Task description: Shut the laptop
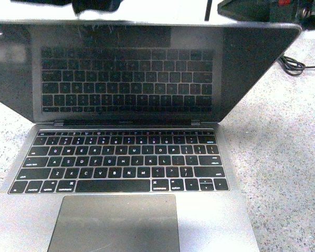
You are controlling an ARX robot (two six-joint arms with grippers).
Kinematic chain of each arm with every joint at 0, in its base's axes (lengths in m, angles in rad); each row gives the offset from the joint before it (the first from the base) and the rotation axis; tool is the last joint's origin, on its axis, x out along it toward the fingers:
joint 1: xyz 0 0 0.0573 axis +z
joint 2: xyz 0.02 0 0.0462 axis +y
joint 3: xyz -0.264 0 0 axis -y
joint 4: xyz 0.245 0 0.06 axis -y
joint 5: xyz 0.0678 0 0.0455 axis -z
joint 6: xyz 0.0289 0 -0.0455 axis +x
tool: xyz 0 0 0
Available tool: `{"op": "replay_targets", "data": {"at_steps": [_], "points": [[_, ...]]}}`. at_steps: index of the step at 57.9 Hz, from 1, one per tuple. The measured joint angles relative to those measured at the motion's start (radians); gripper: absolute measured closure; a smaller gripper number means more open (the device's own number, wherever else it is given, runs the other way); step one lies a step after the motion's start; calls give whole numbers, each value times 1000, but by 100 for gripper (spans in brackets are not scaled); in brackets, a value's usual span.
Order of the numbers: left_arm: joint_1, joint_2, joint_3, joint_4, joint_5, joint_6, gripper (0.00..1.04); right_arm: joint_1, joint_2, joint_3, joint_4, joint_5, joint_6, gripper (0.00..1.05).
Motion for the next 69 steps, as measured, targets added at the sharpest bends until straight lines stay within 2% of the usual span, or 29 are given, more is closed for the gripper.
{"op": "replay_targets", "data": {"at_steps": [15, 21, 22, 24, 29, 38, 43, 45, 52, 56, 59, 64, 68, 69], "points": [[-54, -105, -151, 15, -45, -34, 101, 96, -15, -215, 279, 75, 188, 104], [-127, -180, -251, 31, -105, -102, 101, 186, -13, -377, 516, 206, 346, 104], [-140, -189, -266, 33, -116, -116, 101, 209, -2, -414, 581, 258, 397, 104], [-162, -200, -289, 39, -135, -133, 101, 225, 8, -439, 627, 281, 422, 104], [-221, -218, -344, 58, -179, -179, 101, 298, 72, -525, 798, 426, 533, 104], [-353, -211, -432, 97, -270, -266, 101, 387, 156, -594, 933, 573, 611, 104], [-406, -198, -447, 102, -321, -296, 101, 416, 123, -602, 912, 695, 636, 104], [-419, -200, -447, 90, -346, -306, 101, 415, 71, -597, 841, 768, 628, 104], [-423, -261, -423, -13, -413, -315, 101, 384, -68, -573, 631, 917, 559, 104], [-417, -351, -379, -117, -462, -311, 101, 357, -231, -546, 412, 1101, 439, 104], [-419, -441, -364, -189, -502, -303, 101, 362, -345, -547, 317, 1226, 339, 104], [-428, -554, -370, -245, -560, -287, 101, 402, -459, -564, 306, 1361, 227, 104], [-414, -619, -383, -260, -556, -279, 101, 474, -539, -591, 321, 1484, 132, 104], [-415, -627, -397, -236, -589, -250, 101, 492, -546, -607, 349, 1485, 106, 104]]}}
